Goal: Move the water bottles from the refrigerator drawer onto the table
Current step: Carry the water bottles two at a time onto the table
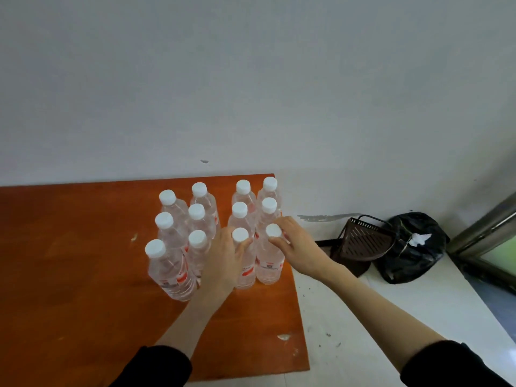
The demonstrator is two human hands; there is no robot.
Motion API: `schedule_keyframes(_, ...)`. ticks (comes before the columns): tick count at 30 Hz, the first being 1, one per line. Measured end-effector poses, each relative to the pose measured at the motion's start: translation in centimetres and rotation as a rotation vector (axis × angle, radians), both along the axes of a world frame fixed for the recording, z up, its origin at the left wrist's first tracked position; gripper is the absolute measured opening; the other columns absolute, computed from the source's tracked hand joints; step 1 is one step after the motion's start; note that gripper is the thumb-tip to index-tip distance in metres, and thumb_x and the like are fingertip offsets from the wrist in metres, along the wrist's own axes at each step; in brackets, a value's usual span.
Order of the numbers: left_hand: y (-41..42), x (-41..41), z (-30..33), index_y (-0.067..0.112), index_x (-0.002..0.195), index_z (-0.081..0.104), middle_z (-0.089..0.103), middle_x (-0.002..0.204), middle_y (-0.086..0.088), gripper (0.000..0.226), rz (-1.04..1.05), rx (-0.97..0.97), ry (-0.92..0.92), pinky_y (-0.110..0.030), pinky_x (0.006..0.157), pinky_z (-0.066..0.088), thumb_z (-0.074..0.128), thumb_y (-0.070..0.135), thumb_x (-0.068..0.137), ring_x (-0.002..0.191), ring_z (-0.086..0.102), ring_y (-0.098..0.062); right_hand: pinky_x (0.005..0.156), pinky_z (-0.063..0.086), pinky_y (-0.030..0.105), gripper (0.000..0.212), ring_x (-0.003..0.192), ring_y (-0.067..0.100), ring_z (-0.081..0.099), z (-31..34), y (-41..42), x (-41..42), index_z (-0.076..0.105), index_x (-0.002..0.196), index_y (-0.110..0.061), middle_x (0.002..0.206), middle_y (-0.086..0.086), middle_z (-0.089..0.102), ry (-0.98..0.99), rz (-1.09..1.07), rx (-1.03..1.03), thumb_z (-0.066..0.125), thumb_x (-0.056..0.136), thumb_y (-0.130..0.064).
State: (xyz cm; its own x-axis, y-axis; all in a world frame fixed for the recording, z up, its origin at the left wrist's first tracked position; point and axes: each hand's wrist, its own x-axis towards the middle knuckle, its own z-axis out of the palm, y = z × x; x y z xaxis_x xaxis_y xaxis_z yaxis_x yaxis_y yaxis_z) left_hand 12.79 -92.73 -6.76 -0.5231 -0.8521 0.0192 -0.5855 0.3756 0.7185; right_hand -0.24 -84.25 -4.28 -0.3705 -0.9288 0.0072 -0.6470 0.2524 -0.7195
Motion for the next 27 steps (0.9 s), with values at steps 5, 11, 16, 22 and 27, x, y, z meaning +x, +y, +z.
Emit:
schedule_keyframes(5, -0.3, -0.2, -0.2, 0.015, 0.118, 0.049, 0.056, 0.112, 0.003, 0.036, 0.004, -0.026, 0.049, -0.020, 0.080, 0.037, 0.051, 0.036, 0.089, 0.098, 0.049, -0.006, 0.106, 0.040, 0.039, 0.035, 0.123, 0.016, 0.044, -1.4, -0.6, -0.1, 0.044, 0.129, -0.021, 0.135, 0.003, 0.044, -0.037, -0.066, 0.001, 0.044, 0.095, -0.028)
schedule_keyframes(11, -0.7, -0.6, 0.5, 0.016, 0.126, 0.044, 0.054, 0.120, -0.001, 0.040, -0.026, -0.047, 0.033, -0.021, 0.085, 0.038, 0.054, 0.030, 0.090, 0.108, 0.054, -0.015, 0.109, 0.035, 0.039, 0.045, 0.130, 0.019, 0.040, -1.0, -0.6, 0.2, 0.036, 0.137, -0.024, 0.142, 0.003, 0.041, -0.085, -0.101, 0.003, 0.048, 0.094, -0.027)
schedule_keyframes(16, 0.3, -1.7, 3.0, 0.020, 0.131, 0.041, 0.049, 0.132, 0.000, 0.039, -0.153, -0.234, 0.126, -0.027, 0.096, 0.037, 0.046, 0.028, 0.093, 0.121, 0.047, -0.016, 0.107, 0.036, 0.034, 0.053, 0.128, 0.016, 0.042, 0.3, 1.9, -0.5, 0.029, 0.141, -0.023, 0.141, 0.002, 0.042, -0.051, -0.160, 0.016, 0.047, 0.093, -0.034)
schedule_keyframes(22, 5.3, -8.0, 8.3, 0.030, 0.144, 0.015, 0.012, 0.155, 0.007, 0.057, -0.576, -0.360, 0.122, -0.029, 0.112, 0.011, 0.038, 0.044, 0.093, 0.143, 0.008, -0.010, 0.117, 0.016, 0.044, 0.064, 0.139, 0.019, 0.026, 5.0, 11.5, -5.1, 0.020, 0.145, -0.022, 0.150, 0.001, 0.031, 0.357, -0.511, -0.002, 0.042, 0.091, -0.048)
schedule_keyframes(27, 13.4, -13.0, 12.9, 0.036, 0.142, -0.016, -0.019, 0.155, 0.006, 0.071, -0.853, -0.644, 0.077, -0.039, 0.116, -0.009, 0.022, 0.061, 0.087, 0.141, -0.020, -0.014, 0.113, -0.008, 0.052, 0.080, 0.145, 0.019, -0.006, 10.0, 25.0, -5.5, -0.001, 0.146, -0.035, 0.158, -0.004, -0.003, 0.730, -0.766, 0.153, 0.019, 0.077, -0.072)
